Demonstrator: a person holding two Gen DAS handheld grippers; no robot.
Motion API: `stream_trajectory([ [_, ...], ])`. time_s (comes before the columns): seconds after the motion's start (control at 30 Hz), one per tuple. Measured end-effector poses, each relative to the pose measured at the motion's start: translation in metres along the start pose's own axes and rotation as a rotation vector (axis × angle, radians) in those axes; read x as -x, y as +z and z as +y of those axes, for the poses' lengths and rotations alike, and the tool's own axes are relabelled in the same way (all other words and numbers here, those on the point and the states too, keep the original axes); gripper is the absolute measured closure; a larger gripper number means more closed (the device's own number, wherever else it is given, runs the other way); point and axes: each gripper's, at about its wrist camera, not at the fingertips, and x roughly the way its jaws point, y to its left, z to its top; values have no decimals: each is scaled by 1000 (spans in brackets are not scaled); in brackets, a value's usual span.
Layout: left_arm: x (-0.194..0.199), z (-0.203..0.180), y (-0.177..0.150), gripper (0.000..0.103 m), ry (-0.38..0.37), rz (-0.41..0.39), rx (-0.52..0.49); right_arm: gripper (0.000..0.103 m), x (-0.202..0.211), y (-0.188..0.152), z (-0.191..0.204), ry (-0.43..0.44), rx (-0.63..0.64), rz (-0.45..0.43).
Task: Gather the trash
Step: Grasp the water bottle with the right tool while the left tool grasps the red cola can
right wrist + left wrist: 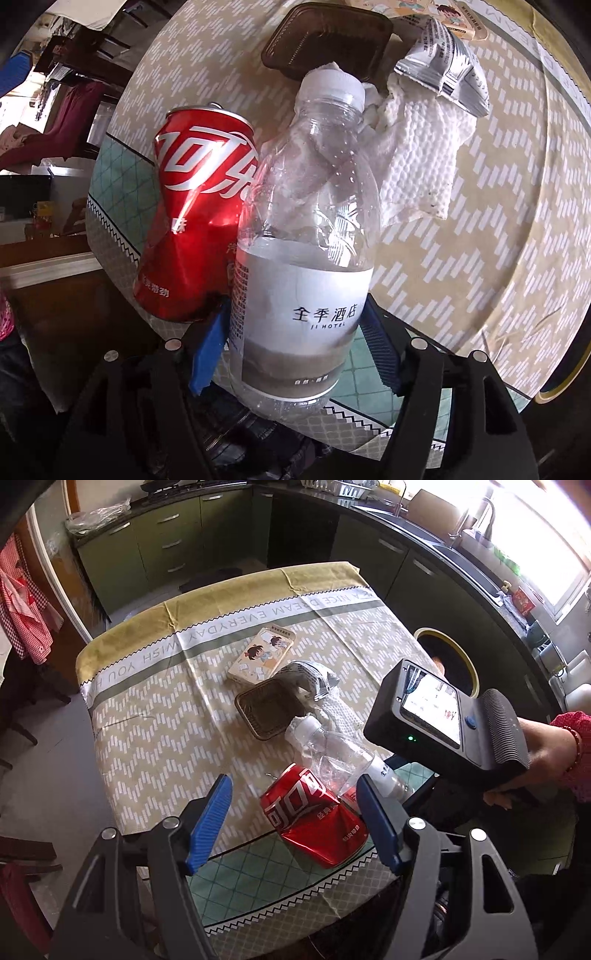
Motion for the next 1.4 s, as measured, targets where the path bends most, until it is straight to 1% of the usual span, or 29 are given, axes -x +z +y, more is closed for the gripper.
stream_trajectory([
  [0.07,-2,3,-1,37,10,21,9,35,-8,1,0,8,-1,3],
  [0.1,-3,4,-2,36,12,27,16,37,-7,-1,0,8,-2,-14],
  [0.23,-8,7,-6,36,23,57,46,38,-9,-10,-4,-12,5,-34],
  [0.4,-20,6,-8,35,36,113,77,38,-4,-34,-30,-61,-13,-45],
  [0.5,-37,1,-10,33,29,177,120,38,3,-49,-48,-90,-35,-68],
  [0.6,-57,-6,-15,32,29,256,185,38,14,-67,-70,-61,-83,-110],
  [0.67,-68,-9,-18,31,28,295,242,38,21,-79,-81,-27,-109,-145],
  [0.73,-77,-10,-22,28,15,319,320,38,32,-94,-92,15,-127,-182],
  [0.83,-85,-12,-27,25,27,336,431,38,46,-115,-106,47,-142,-238],
  [0.87,-88,-13,-28,24,37,341,453,38,50,-122,-110,53,-145,-254],
  [0.93,-94,-18,-29,19,80,351,475,38,58,-134,-119,62,-154,-287],
  [0.97,-97,-20,-30,19,100,354,480,38,68,-138,-128,62,-160,-299],
  [1.07,-109,-24,-32,18,141,388,495,38,77,-151,-146,69,-187,-337],
  [1.2,-125,-25,-36,18,134,436,542,38,92,-171,-182,78,-243,-382],
  [1.3,-132,-21,-38,18,112,434,581,38,98,-185,-212,79,-292,-409],
  [1.37,-135,-19,-37,22,102,426,587,38,98,-191,-229,79,-326,-422],
  [1.4,-138,-18,-36,26,95,426,595,38,98,-196,-238,75,-340,-427],
])
